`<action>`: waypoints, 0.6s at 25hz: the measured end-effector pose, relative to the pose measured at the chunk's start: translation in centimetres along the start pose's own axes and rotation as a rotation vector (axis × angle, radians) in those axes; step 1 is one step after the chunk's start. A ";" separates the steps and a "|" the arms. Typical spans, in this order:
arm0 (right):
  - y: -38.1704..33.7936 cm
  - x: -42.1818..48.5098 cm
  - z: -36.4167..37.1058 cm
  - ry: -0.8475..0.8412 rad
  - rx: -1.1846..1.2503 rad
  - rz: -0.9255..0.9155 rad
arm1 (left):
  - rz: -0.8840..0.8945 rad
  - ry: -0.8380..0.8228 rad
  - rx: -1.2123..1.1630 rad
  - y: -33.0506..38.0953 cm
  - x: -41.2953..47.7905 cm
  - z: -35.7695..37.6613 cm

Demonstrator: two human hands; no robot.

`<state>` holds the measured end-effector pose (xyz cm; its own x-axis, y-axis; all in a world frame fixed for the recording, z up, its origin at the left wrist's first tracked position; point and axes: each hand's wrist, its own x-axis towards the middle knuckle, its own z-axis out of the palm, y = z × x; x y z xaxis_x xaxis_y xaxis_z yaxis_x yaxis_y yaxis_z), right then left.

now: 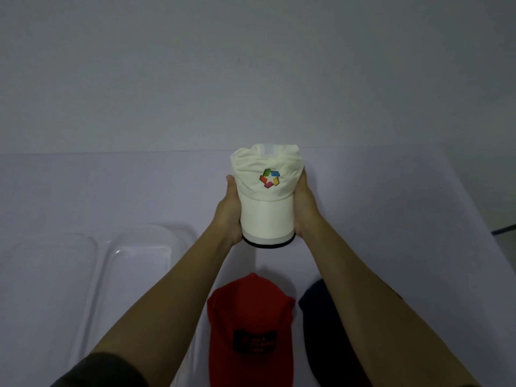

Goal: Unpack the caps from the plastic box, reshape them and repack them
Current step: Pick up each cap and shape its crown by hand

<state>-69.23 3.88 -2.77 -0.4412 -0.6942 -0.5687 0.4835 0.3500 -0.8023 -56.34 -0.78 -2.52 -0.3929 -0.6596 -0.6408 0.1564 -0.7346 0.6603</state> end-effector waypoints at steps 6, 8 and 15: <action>-0.1 -0.1 0.6 0.031 0.003 -0.089 | 0.093 0.091 -0.079 -0.5 0.2 -0.6; 0.9 0.3 0.1 0.065 0.040 -0.137 | 0.136 0.152 -0.057 -0.4 0.3 -1.1; 5.0 1.0 -1.1 0.172 -0.149 -0.007 | 0.088 0.266 0.234 -2.0 1.3 -3.8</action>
<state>-68.04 5.62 -7.55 -0.5726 -0.5840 -0.5754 0.3686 0.4436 -0.8169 -53.74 -0.69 -6.15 -0.1332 -0.7596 -0.6367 -0.0444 -0.6372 0.7694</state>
